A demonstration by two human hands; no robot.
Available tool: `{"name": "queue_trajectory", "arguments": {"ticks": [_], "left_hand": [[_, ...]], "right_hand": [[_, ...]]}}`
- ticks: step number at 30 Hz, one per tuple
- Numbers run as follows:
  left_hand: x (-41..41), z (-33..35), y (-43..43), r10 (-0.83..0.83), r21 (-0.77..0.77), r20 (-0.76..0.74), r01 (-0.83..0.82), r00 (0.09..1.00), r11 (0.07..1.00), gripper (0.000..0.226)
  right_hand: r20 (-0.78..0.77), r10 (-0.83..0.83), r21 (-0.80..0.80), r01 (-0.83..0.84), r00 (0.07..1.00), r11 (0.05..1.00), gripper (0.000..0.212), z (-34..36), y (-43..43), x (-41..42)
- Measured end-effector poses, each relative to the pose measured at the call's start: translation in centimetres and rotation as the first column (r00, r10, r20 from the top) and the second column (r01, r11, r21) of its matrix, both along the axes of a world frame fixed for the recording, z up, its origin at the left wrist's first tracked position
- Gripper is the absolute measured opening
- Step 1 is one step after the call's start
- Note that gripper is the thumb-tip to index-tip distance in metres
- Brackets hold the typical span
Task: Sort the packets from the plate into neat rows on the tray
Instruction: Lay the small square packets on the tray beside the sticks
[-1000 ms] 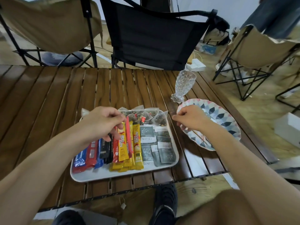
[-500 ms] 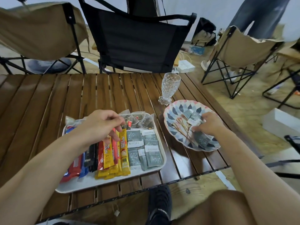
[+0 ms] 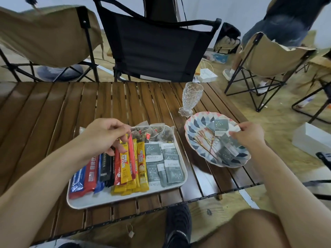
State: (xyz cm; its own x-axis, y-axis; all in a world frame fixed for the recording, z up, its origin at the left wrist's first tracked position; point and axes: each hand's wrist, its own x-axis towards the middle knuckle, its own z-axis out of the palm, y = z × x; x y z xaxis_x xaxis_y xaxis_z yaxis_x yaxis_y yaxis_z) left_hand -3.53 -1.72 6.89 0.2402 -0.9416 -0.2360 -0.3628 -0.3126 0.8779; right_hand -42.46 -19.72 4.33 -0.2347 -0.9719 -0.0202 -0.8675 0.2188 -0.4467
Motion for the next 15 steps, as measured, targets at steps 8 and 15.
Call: {"name": "queue_trajectory", "arguments": {"ticks": [8,15], "left_hand": [[1.2,-0.1,0.6,-0.013,-0.038,0.003,0.013,1.000,0.999,0.019],[1.7,-0.3,0.7,-0.009,-0.041,-0.003,0.009,1.000,0.999,0.018]], "right_hand": [[0.101,0.001,-0.278,0.027,0.995,0.960,0.021,1.3,0.1,1.0],[0.494,0.143,-0.200,-0.048,0.858,0.979,0.022,1.8,0.6,3.5]]}}
